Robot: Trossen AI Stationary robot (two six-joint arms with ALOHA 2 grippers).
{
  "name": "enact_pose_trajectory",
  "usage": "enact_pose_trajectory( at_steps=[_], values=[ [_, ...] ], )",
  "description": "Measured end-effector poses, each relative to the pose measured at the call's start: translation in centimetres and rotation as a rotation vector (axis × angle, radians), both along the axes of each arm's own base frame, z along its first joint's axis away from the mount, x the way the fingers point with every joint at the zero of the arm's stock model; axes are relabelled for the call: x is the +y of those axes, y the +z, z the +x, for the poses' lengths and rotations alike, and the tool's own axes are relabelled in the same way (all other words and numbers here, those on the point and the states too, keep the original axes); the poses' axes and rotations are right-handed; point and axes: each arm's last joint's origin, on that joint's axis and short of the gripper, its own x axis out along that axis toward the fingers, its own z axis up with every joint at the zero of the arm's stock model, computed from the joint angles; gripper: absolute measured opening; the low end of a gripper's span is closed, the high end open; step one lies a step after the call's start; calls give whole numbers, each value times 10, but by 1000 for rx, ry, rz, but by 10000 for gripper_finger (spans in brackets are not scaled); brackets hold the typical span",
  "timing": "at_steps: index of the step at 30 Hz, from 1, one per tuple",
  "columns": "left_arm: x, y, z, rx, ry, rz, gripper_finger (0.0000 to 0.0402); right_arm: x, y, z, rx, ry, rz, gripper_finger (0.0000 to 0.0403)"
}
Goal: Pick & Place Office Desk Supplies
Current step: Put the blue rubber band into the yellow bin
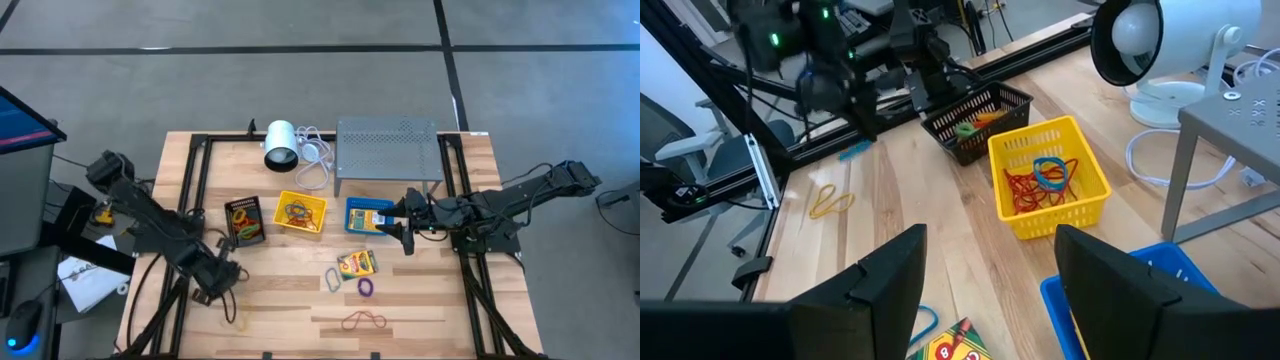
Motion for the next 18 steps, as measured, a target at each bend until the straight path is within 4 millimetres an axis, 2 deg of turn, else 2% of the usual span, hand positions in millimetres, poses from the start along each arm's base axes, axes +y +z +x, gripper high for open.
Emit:
enact_pose_trajectory(
  at_steps=[4, 10, 18],
  values=[
    [10, 22, -8, -128, 66, -57, 0, 0, 0, 0, 0, 0, 0, 217],
    [30, 52, -15, -480, 221, -7, 0, -1, 0, 0, -1, -6, 0, 217],
    [59, 81, -10, -928, 622, 117, 0, -4, 3, 2, -25, -36, -58, 217]
  ],
)
